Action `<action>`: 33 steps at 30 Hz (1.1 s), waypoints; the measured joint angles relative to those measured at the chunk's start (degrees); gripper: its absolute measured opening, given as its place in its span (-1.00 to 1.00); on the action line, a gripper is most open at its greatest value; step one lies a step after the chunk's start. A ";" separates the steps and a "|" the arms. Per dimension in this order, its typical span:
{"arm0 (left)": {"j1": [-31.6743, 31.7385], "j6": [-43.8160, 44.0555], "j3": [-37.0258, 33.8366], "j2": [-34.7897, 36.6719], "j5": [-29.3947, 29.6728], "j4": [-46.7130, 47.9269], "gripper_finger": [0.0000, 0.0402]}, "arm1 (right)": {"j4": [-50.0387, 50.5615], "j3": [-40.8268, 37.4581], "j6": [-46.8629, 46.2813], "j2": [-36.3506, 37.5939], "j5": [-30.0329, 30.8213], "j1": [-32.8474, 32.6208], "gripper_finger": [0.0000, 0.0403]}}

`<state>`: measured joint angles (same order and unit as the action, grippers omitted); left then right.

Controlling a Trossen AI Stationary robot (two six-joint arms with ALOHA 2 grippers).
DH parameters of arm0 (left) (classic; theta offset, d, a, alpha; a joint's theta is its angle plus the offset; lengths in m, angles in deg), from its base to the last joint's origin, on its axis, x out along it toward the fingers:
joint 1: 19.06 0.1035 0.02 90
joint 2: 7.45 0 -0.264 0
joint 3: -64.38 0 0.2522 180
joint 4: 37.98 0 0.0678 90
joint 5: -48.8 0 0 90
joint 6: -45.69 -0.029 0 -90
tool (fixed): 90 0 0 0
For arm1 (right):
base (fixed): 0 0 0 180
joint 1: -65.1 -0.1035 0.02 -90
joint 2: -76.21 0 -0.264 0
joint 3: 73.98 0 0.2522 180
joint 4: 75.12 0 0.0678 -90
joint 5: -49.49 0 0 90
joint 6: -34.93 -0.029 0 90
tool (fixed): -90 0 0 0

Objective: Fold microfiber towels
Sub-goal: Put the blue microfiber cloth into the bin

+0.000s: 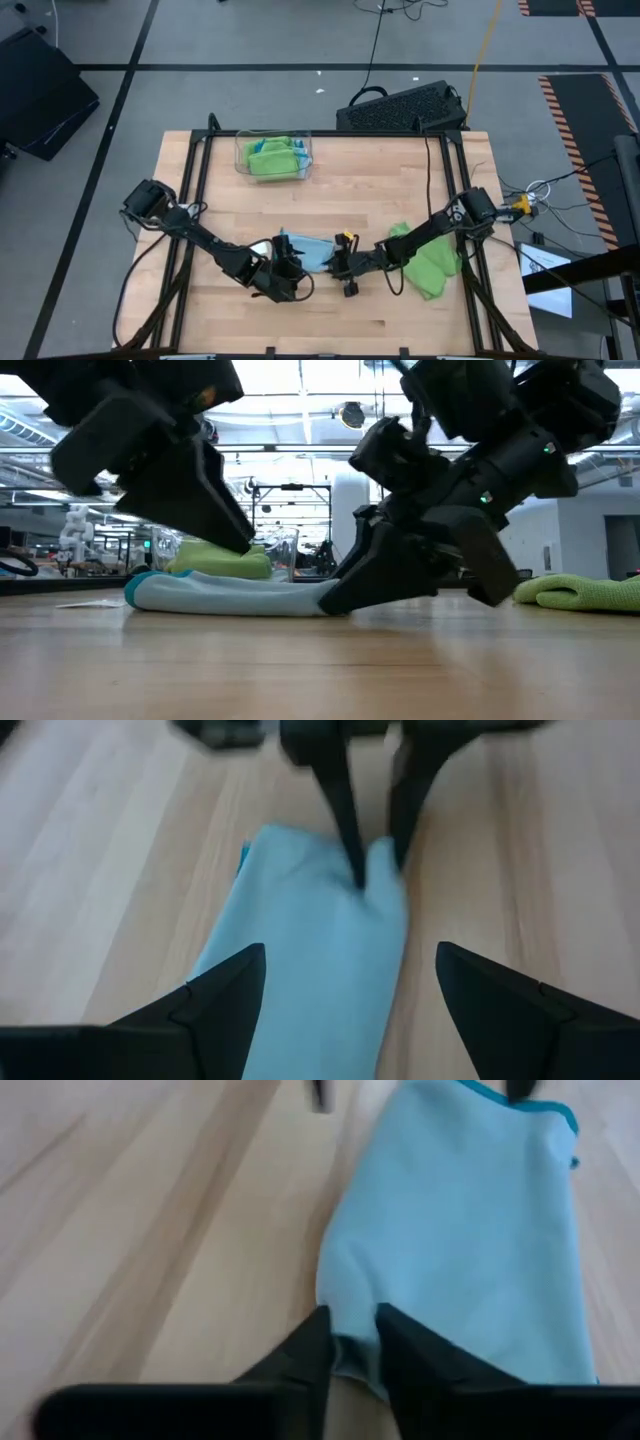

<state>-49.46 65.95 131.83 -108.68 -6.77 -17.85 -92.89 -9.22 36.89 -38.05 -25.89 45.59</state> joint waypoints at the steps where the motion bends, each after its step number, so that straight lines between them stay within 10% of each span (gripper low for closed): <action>1: 0.00 -0.45 0.06 -0.50 0.28 -1.29 0.46 | -0.11 0.00 -1.24 0.01 -0.44 0.32 -0.76; 33: 2.14 -4.81 0.04 -6.53 10.70 3.67 0.46 | 1.78 -0.07 -10.25 7.64 -7.42 6.77 -0.93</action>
<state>-47.31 61.14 131.88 -115.21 3.92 -14.18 -91.12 -9.29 26.64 -30.42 -33.31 52.36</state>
